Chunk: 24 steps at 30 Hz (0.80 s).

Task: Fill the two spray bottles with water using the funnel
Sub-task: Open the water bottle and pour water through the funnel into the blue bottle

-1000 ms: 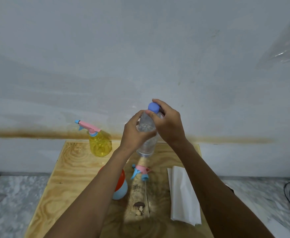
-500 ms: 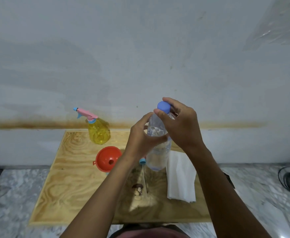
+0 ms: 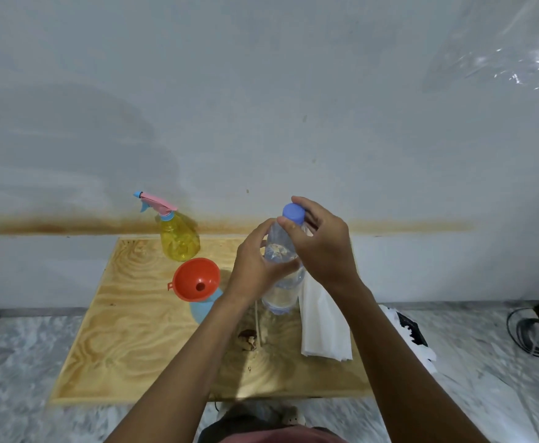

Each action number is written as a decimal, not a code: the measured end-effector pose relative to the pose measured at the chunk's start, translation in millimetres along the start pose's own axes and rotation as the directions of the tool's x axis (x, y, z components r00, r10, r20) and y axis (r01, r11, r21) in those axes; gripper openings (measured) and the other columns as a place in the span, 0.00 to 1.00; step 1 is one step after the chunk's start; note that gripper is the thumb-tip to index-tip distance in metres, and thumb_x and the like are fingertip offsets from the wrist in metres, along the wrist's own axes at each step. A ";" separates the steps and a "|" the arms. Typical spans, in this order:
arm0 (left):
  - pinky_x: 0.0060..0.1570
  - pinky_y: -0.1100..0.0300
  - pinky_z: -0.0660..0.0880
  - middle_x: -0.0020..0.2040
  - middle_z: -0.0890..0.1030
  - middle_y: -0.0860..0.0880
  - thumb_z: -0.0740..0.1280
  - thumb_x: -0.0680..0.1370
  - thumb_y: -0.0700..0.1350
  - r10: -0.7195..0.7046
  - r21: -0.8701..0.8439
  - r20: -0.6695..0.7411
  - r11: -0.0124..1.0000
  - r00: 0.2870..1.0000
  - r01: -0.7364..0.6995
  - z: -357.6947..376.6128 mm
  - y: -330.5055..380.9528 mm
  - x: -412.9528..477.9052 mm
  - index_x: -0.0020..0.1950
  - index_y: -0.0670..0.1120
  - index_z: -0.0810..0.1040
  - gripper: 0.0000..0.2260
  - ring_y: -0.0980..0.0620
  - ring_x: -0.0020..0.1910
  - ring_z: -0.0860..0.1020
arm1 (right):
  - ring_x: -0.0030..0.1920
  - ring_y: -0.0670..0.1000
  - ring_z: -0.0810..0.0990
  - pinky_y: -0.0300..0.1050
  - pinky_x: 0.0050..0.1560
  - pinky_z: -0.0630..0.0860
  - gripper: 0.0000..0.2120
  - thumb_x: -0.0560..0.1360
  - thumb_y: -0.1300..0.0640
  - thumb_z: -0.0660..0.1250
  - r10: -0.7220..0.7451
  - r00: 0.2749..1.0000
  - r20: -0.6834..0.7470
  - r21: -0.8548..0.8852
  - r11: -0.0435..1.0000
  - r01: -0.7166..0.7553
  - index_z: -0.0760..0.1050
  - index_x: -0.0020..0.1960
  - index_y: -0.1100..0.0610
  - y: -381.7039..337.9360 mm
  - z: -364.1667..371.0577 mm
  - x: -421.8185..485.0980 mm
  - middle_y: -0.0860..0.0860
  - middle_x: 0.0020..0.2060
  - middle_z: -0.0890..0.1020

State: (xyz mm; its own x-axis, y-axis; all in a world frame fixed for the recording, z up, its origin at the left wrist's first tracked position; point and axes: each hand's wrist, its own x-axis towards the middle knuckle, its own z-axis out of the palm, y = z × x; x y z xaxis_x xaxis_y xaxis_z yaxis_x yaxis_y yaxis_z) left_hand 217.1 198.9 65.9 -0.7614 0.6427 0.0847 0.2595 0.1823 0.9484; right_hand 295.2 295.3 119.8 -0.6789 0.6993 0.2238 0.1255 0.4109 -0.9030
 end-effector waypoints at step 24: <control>0.61 0.43 0.77 0.65 0.78 0.60 0.75 0.67 0.63 -0.001 -0.083 0.045 0.997 0.999 0.005 0.4 6.3 -7.7 0.68 0.62 0.72 0.31 0.56 0.66 0.75 | 0.43 0.46 0.78 0.40 0.42 0.75 0.20 0.72 0.38 0.70 -0.048 0.989 0.143 -0.500 0.859 0.114 0.80 0.52 0.53 -23.4 -30.9 12.8 0.46 0.45 0.81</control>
State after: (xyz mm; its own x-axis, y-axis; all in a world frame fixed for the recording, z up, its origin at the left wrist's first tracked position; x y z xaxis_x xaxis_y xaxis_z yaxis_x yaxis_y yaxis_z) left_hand 224.9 195.4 71.1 -0.7342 0.6753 0.0700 0.2057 0.1231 0.9708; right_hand 305.9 312.7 155.1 -0.7804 0.5882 0.2119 0.3921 0.7245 -0.5668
